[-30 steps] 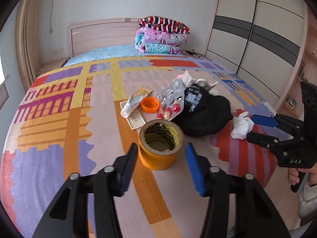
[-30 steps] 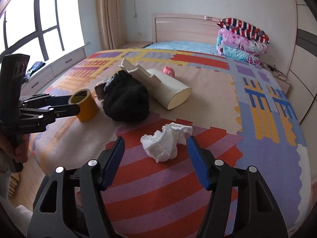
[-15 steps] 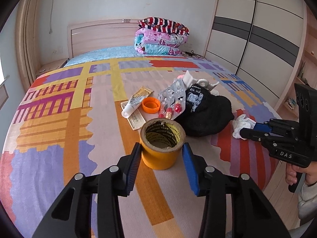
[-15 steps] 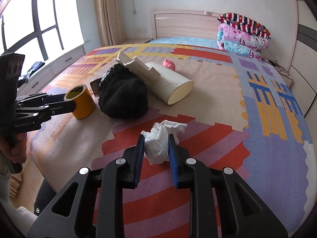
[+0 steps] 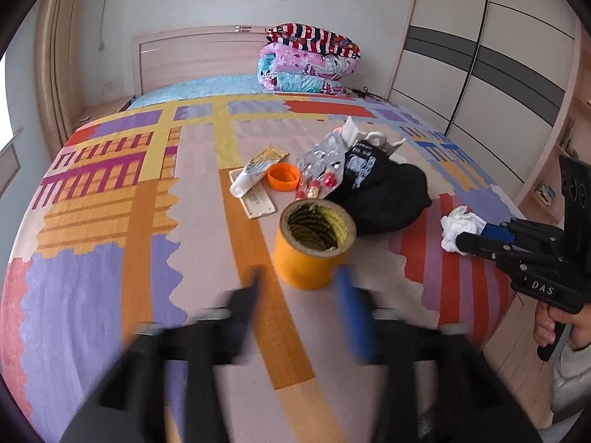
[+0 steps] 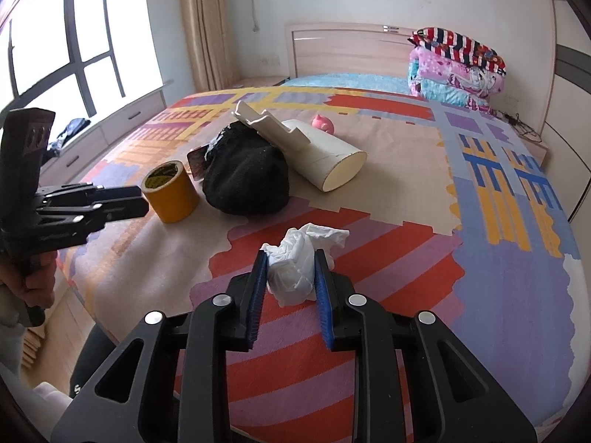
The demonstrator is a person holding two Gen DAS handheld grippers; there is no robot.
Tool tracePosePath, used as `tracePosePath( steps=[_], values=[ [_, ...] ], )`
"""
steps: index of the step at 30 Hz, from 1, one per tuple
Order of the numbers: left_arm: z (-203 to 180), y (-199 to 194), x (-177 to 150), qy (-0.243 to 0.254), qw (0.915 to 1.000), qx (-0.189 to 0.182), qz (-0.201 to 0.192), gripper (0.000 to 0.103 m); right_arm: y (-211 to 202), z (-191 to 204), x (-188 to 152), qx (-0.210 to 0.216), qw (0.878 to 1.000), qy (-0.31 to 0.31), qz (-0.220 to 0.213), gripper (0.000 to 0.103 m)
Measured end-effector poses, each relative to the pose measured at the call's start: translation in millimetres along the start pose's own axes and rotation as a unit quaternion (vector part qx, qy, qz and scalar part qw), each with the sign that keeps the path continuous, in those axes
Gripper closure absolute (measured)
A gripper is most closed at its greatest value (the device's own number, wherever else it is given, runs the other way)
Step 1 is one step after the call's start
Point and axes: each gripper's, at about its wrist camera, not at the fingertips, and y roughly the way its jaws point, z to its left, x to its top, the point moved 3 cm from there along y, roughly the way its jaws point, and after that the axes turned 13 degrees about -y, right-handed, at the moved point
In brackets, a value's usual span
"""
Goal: Collect trash
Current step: 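Lift the tissue with the right tool while the left tool grasps the orange tape roll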
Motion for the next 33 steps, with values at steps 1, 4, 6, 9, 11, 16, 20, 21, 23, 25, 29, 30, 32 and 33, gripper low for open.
tracePosePath(
  steps=[1,4,6,9,11,16,20,21,23,25,29,30,32,33],
  values=[
    [-2.5,-0.9,1.1,0.004,1.0,-0.003,-0.007,0.037,0.7,-1.4,0.1,0.0,1.0,0.001,0.001,0.078],
    [-11.0,2.4,4.9,0.021,0.9997,-0.009,-0.008,0.037,2.0,-3.1,-0.6,0.0,1.0,0.004,0.001,0.078],
    [-14.5,6.4,7.1,0.028,0.9995,-0.011,-0.006,0.037,3.0,-3.0,-0.7,0.001,1.0,0.004,0.003,0.078],
    [-15.7,15.0,12.0,0.031,0.9994,-0.012,-0.003,0.037,4.2,-2.4,-0.6,0.004,1.0,0.003,0.003,0.078],
    [-12.8,19.2,15.8,0.024,0.9996,-0.015,-0.004,0.039,5.5,-1.5,-0.5,0.005,1.0,0.001,0.005,0.078],
    [-12.4,20.0,16.4,0.026,0.9994,-0.022,-0.005,0.056,6.6,-0.2,0.2,0.008,1.0,-0.003,0.008,0.078],
    [-13.3,14.1,11.2,0.026,0.9992,-0.029,-0.008,0.056,6.8,2.4,0.3,0.013,1.0,-0.006,0.009,0.078],
    [-13.8,11.8,9.6,0.027,0.9992,-0.029,-0.01,0.056,6.1,2.9,0.2,0.015,1.0,-0.007,0.008,0.078],
    [-16.2,4.7,5.8,0.032,0.9989,-0.032,-0.013,0.056,3.4,5.4,0.3,0.018,1.0,-0.008,0.006,0.078],
    [-19.1,-3.4,2.3,0.037,0.9986,-0.034,-0.018,0.056,-0.2,8.8,0.7,0.02,1.0,-0.012,0.004,0.078],
    [-28.7,-21.4,-6.4,0.052,0.9973,-0.045,-0.024,0.056,-10.7,17.0,0.7,0.022,1.0,-0.02,-0.001,0.078],
    [-30.9,-25.2,-8.3,0.055,0.997,-0.048,-0.025,0.056,-13.4,18.5,0.8,0.023,1.0,-0.021,-0.002,0.078],
    [-36.3,-34.7,-14.1,0.06,0.9963,-0.055,-0.025,0.056,-20.1,23.3,-0.1,0.024,0.999,-0.025,-0.005,0.078],
    [-38.9,-38.2,-16.4,0.062,0.996,-0.058,-0.026,0.056,-23.4,25.8,-0.9,0.024,0.999,-0.026,-0.006,0.078]
  ],
)
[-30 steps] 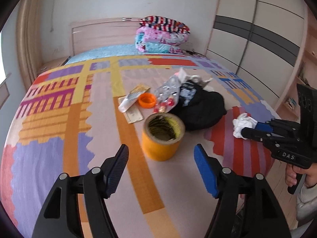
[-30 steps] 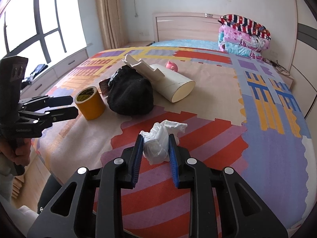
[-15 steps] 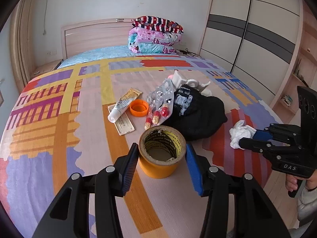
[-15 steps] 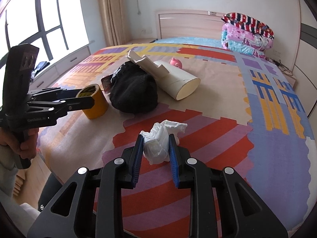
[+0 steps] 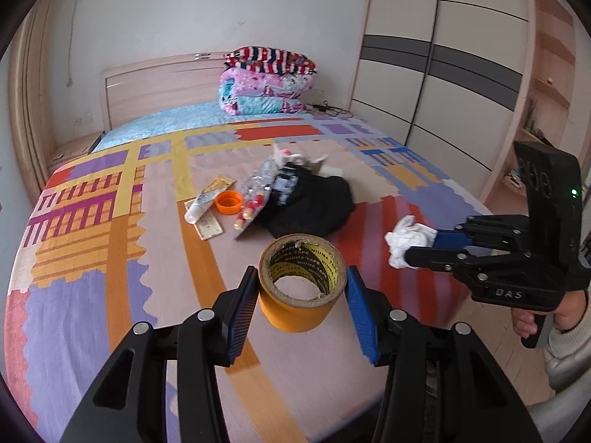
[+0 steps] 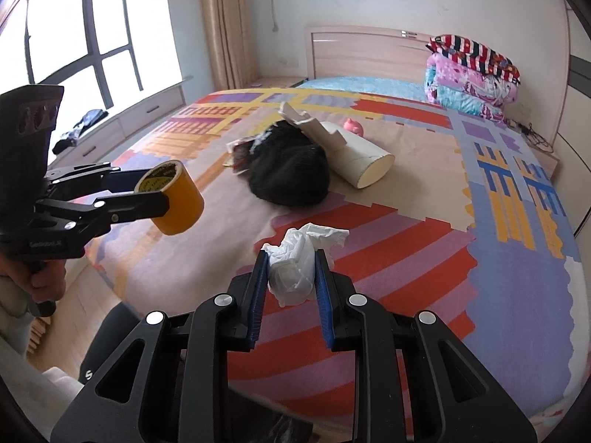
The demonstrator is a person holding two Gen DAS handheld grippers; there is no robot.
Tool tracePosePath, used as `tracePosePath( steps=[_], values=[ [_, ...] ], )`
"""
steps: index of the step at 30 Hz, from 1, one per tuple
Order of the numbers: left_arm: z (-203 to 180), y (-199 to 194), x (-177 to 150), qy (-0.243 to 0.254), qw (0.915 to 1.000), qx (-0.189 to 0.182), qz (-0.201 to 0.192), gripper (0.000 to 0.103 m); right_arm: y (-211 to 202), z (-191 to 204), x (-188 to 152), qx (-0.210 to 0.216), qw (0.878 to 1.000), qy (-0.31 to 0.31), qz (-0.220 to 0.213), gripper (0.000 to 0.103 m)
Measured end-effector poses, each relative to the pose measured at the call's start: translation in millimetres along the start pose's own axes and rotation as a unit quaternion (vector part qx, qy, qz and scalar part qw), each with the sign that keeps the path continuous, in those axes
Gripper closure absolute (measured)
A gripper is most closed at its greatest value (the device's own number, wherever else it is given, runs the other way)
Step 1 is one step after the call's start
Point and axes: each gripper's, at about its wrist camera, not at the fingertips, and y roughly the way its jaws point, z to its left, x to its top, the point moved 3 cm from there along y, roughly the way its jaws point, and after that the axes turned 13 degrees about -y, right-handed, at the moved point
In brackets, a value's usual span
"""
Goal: Collect trash
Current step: 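Lift the tissue with the right tool while the left tool grasps the orange tape roll, then carry the tissue and tape roll with both tools over the trash bin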
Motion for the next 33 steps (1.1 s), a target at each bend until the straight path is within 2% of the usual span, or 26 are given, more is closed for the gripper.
tracePosePath(
  steps=[6,16,22,26,31,33],
  values=[
    [-17.8,-23.0,-15.8,0.017,0.9997,-0.017,0.0,0.056,-19.2,18.8,-8.3,0.006,1.0,-0.014,-0.002,0.078],
    [-33.3,-49.0,-51.5,0.017,0.999,-0.039,0.016,0.056,-48.5,54.9,-35.4,0.029,0.999,-0.026,0.004,0.078],
    [-40.7,-44.5,-84.3,0.023,0.997,-0.047,0.057,0.056,-43.3,72.2,-58.5,0.049,0.998,-0.023,0.029,0.078],
    [-37.0,-29.6,-105.9,0.012,0.9948,-0.045,0.091,0.056,-27.1,76.6,-80.2,0.06,0.996,-0.018,0.063,0.078],
    [-29.1,-1.0,-132.9,0.007,0.9897,-0.029,0.14,0.056,-6.4,79.7,-103.0,0.068,0.992,-0.015,0.101,0.078],
    [-26.6,11.5,-143.8,0.017,0.9874,-0.013,0.157,0.056,2.6,80.3,-112.6,0.071,0.991,-0.013,0.116,0.078]
  ],
)
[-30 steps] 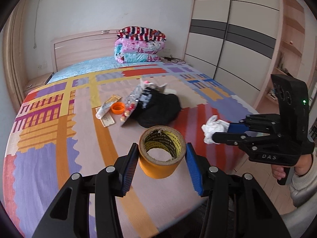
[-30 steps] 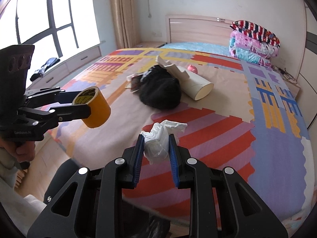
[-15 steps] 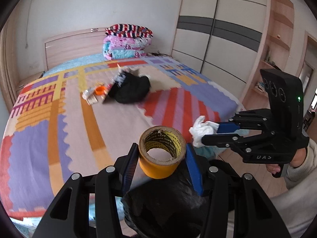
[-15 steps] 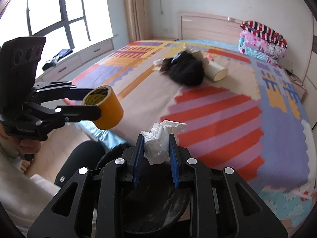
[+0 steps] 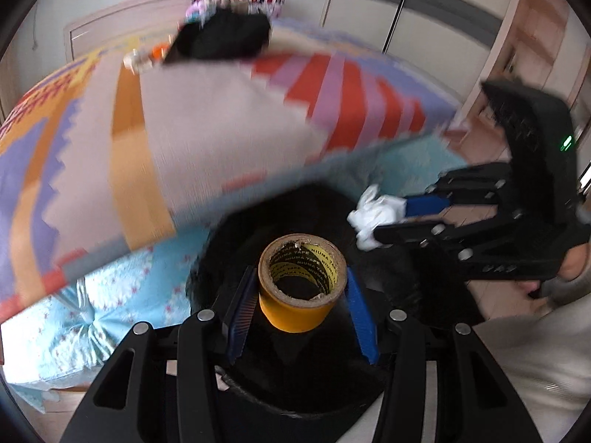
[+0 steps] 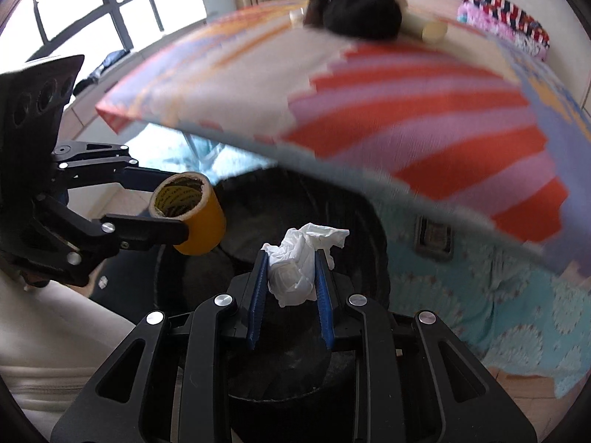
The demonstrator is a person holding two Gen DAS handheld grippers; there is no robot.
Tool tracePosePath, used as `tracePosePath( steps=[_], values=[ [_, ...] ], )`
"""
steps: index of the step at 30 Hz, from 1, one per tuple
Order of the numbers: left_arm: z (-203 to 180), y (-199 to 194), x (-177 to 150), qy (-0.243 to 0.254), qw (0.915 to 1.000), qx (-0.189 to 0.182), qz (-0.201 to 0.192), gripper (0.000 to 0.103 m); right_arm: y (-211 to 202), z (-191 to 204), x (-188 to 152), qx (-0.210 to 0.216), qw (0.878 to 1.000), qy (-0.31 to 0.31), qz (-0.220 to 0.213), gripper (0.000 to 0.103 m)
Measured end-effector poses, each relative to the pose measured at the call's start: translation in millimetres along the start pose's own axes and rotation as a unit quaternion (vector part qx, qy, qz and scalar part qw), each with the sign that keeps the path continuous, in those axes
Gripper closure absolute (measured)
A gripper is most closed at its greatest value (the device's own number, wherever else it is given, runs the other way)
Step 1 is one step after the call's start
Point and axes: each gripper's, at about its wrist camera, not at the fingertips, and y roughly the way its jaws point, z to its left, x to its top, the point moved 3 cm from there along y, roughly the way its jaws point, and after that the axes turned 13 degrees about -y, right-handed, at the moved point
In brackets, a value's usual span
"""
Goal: Collect trash
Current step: 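Carry the tissue and tape roll with both tools over the trash bin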
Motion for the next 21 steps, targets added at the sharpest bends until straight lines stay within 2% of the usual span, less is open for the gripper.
tracePosePath(
  steps=[10,16,21],
  values=[
    [13.6,61.9,-24.2,0.008,0.9965,0.034,0.077,0.056,43.1,-1.7,-31.1,0.013,0.998,0.012,0.063,0.078],
    [14.8,80.1,-30.2,0.007,0.9943,0.042,0.098,0.056,58.8,0.0,-37.6,0.005,0.996,0.008,0.089,0.078],
    [11.4,84.6,-32.8,0.018,0.9939,0.05,0.097,0.056,66.3,6.0,-38.7,-0.002,0.995,-0.006,0.103,0.078]
  ],
)
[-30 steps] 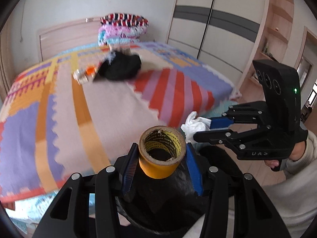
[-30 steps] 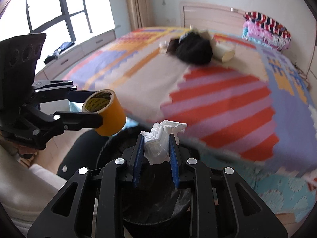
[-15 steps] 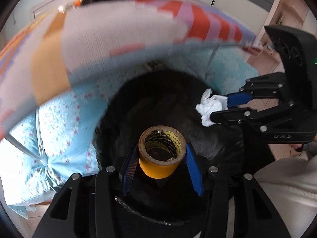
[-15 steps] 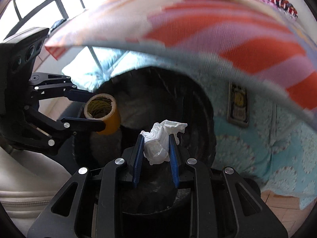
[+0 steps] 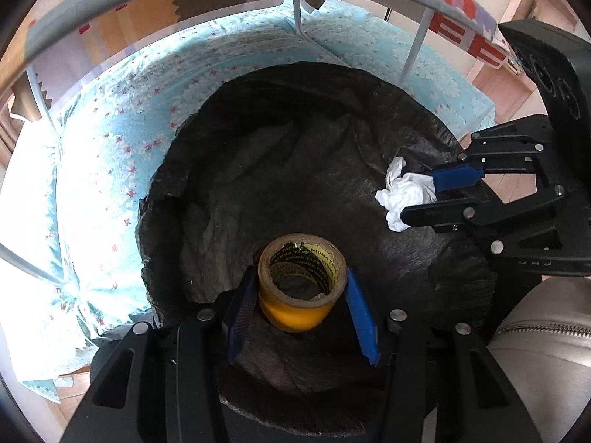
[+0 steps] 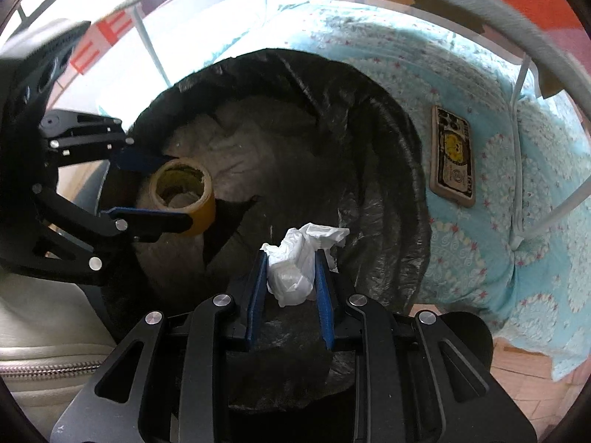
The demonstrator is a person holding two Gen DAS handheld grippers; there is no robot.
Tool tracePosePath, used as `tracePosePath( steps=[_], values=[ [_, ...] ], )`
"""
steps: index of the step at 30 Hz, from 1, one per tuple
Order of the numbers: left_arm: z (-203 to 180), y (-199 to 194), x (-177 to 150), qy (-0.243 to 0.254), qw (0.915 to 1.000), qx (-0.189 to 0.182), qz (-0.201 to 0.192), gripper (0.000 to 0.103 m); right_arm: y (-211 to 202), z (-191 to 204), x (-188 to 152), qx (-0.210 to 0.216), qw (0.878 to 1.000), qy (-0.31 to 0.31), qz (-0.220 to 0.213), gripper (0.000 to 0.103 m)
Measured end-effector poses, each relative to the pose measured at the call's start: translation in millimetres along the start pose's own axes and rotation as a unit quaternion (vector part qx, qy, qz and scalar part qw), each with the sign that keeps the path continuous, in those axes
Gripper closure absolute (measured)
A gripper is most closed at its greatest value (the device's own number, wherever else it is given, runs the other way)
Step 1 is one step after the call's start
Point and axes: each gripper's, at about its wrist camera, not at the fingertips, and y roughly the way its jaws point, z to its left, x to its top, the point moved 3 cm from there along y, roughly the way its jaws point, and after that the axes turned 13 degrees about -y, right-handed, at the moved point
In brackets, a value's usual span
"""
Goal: Collect trash
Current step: 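Carry the tissue and tape roll with both tools over the trash bin, then open both tools to drop the tissue and tape roll into the bin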
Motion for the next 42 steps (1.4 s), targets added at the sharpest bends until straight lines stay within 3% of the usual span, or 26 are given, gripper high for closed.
tracePosePath(
  steps=[30,38,42],
  values=[
    [-3.7,2.2,-3.4,0.002,1.0,0.007,0.0,0.056,2.8,2.3,0.4,-0.001,1.0,-0.008,0.007,0.073],
    [-0.1,1.2,-4.0,-0.001,1.0,0.006,0.0,0.056,2.3,2.2,0.3,-0.001,1.0,-0.009,0.007,0.067],
    [2.0,-0.2,-3.7,-0.004,1.0,0.007,0.001,0.055,0.6,2.6,1.3,-0.004,1.0,-0.009,0.005,0.059]
  ],
)
